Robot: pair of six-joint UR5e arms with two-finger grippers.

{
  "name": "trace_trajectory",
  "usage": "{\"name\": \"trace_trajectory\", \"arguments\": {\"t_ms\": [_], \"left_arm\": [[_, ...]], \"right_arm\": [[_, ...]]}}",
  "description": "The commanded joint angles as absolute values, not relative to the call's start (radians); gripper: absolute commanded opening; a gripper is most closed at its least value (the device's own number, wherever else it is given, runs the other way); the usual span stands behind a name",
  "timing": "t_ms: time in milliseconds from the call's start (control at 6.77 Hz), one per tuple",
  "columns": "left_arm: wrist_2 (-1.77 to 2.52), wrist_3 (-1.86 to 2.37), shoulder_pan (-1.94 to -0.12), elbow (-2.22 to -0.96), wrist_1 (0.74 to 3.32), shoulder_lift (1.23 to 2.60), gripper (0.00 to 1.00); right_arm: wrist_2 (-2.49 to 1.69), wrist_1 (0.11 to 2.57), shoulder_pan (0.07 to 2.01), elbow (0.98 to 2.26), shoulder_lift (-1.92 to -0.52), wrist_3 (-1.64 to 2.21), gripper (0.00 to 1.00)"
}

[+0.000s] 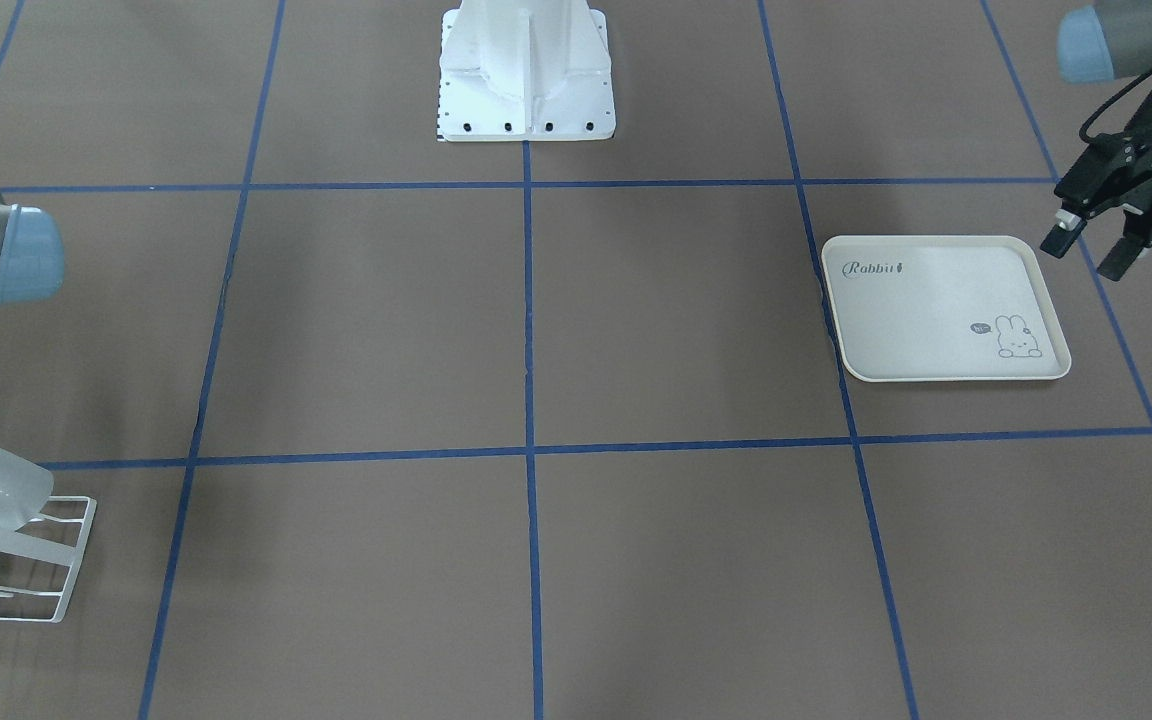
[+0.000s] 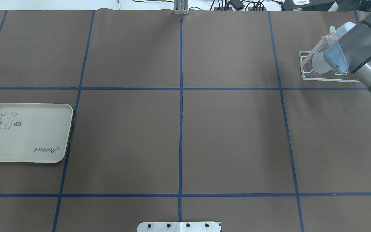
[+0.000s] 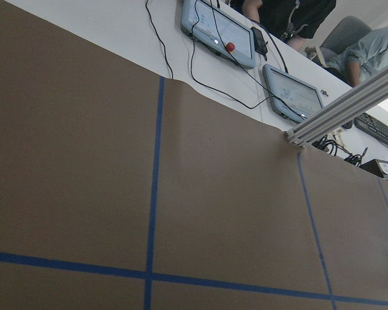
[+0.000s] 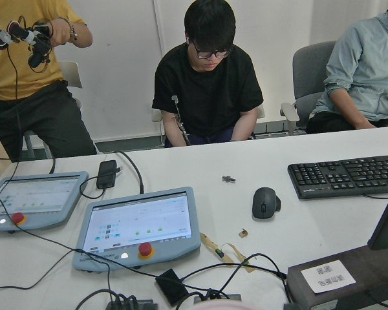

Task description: Transfer IKEA cup to right arm and place on rack

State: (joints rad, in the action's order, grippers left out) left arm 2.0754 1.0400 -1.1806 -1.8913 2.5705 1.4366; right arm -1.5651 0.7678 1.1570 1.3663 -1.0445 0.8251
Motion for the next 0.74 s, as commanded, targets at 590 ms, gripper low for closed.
{"name": "trace_trajectory", "arguments": {"t_ms": [590], "left_arm": [[2.134, 0.439, -1.272, -1.895, 2.330, 1.338, 1.00]], "right_arm": [[-1.562, 0.608, 1.146, 1.307, -1.143, 0.779, 0.00]]}}
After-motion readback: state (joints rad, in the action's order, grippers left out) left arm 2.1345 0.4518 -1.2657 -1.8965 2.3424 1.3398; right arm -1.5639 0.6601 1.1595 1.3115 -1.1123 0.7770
